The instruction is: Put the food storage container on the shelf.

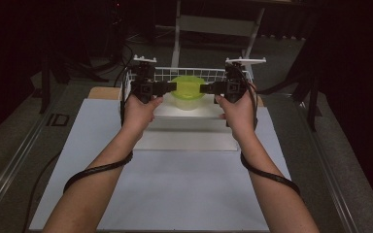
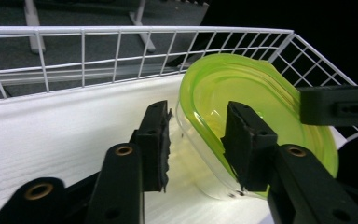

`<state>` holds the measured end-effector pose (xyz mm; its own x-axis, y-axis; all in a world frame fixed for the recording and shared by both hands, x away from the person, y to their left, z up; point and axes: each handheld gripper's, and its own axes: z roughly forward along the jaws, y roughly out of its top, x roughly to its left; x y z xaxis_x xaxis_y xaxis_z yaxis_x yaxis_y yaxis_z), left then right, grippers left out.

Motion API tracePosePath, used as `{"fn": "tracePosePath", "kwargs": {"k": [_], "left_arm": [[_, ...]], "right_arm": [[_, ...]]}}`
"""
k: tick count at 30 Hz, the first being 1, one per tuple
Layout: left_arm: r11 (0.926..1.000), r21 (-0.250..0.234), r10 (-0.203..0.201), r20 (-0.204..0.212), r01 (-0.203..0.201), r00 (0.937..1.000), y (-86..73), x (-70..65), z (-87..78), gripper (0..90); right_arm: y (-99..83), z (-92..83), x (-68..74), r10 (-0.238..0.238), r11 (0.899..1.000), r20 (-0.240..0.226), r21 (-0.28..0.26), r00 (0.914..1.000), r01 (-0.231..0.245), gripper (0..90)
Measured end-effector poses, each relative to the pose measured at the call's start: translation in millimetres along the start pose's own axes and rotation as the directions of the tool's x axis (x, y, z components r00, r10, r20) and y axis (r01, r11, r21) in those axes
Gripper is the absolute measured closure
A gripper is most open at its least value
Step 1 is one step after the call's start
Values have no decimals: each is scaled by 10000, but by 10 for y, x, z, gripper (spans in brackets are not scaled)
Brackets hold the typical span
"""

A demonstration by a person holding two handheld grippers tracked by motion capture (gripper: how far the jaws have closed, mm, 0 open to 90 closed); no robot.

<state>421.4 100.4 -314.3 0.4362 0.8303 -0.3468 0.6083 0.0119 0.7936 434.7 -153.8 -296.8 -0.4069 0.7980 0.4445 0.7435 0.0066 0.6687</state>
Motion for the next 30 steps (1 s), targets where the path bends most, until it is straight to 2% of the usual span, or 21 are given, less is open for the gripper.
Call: {"fn": "tracePosePath", "kwargs": {"k": [1,2,4,5,6,9,10,12,14,18,19,21,22,23,24,25,26,27,28,29,30], "left_arm": [[9999,-117,42,-14,-42,10000,4,3,-5,583],[9996,-283,96,-26,-97,10000,9,3,-18,533],[9966,-717,418,208,-402,9989,18,-2,-55,466],[9949,-825,575,-33,-576,9983,22,-11,-76,416],[9934,-995,568,-141,-579,9983,20,-9,-101,348],[9917,-1279,171,138,-152,9998,18,34,-175,275],[9917,-1279,171,138,-152,9998,18,34,-175,248],[9876,-1552,274,167,-245,9995,-29,62,-277,231],[9833,-1796,389,460,-301,9982,-75,76,-342,175],[9706,-2343,740,739,-548,9945,-223,52,-471,162],[9706,-2343,740,739,-548,9945,-223,52,-471,147],[9593,-2679,1181,934,-892,9886,-408,-11,-539,145],[9583,-2653,1371,991,-1066,9856,-468,-35,-550,135],[9516,-2820,1575,1044,-1226,9820,-539,-59,-561,81],[9440,-2953,1863,1093,-1471,9764,-611,-79,-571,27],[9404,-2963,2051,1031,-1668,9733,-681,-106,-588,22],[9282,-3259,2220,974,-1797,9702,-781,-137,-605,21],[9247,-3285,2356,969,-1924,9670,-834,-152,-610,21],[9230,-3244,2490,931,-2071,9640,-899,-173,-617,21],[9176,-3371,2571,989,-2107,9613,-972,-189,-624,21],[9180,-3319,2671,1131,-2170,9570,-1029,-201,-628,22]], "right_arm": [[-4,-1,-2,14,10000,-120,-27,9999,-15,625],[-8,-5,-4,34,10000,-190,-47,9998,-35,617],[-15,-23,-5,20,9999,-386,-166,9993,-26,582],[-18,-35,-3,-45,9998,-455,-217,9990,35,577],[-21,-48,0,-108,9996,-423,-249,9990,98,568],[-37,-89,11,-286,9989,-593,-377,9978,264,542],[-51,-114,16,-320,9983,-638,-503,9974,288,537],[-87,-159,25,-461,9971,-643,-637,9969,420,534],[-137,-217,38,-696,9938,-543,-904,9961,645,520],[-254,-280,31,-1014,9899,-519,-1050,9935,955,520],[-295,-291,22,-1046,9888,-584,-1130,9928,975,525],[-389,-291,9,-1049,9891,-742,-1117,9917,962,552],[-438,-282,0,-1014,9897,-832,-1099,9914,920,574],[-485,-264,-8,-931,9911,-949,-1043,9911,831,612],[-530,-241,-14,-873,9923,-1009,-970,9911,775,720],[-573,-212,-13,-935,9924,-867,-880,9918,858,767],[-608,-174,-6,-1038,9925,-788,-727,9915,981,850],[-646,-137,1,-1092,9921,-753,-699,9912,1040,898],[-662,-118,7,-1124,9914,-697,-744,9912,1072,898],[-673,-91,18,-1178,9909,-686,-733,9907,1128,899],[-678,-66,29,-1159,9915,-755,-688,9904,1107,899]]}}
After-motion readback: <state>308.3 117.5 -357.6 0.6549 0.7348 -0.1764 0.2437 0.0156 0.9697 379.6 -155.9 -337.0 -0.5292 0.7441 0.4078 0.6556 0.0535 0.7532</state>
